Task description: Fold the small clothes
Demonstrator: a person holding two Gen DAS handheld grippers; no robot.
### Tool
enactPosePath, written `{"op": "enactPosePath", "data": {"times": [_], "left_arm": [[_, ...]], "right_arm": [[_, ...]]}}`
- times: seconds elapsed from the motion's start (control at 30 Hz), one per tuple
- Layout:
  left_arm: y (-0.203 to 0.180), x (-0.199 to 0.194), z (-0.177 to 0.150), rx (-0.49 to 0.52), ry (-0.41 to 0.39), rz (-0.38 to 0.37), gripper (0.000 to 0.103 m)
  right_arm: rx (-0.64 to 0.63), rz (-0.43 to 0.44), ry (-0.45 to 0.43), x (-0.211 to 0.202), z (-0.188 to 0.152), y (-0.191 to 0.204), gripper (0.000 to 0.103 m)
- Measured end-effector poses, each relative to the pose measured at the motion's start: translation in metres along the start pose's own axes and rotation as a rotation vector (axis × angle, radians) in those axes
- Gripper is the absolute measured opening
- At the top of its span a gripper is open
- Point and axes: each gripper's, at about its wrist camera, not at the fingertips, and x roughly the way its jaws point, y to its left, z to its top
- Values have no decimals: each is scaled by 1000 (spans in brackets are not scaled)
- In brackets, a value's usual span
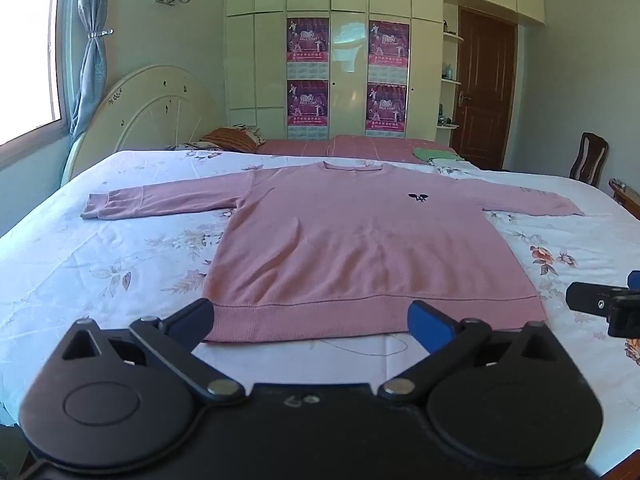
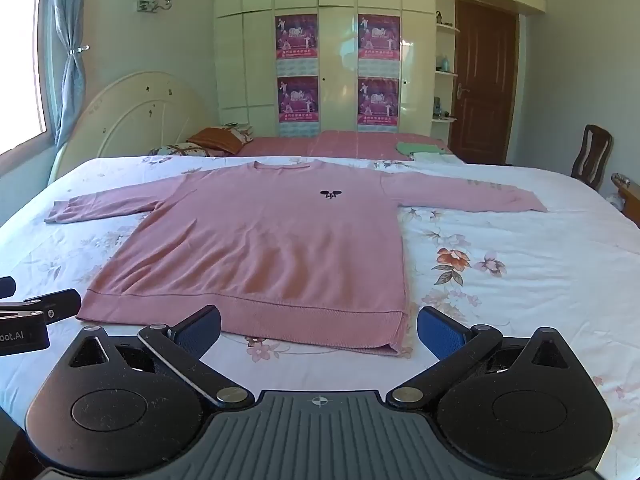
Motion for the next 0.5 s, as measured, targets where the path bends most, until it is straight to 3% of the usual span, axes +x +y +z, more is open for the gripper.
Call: {"op": "enactPosePath", "data": {"times": [0.5], "left_arm": [[0, -4, 3, -1, 1, 14, 103]], "right_arm": [[-4, 2, 18, 2, 0, 1, 103]]}}
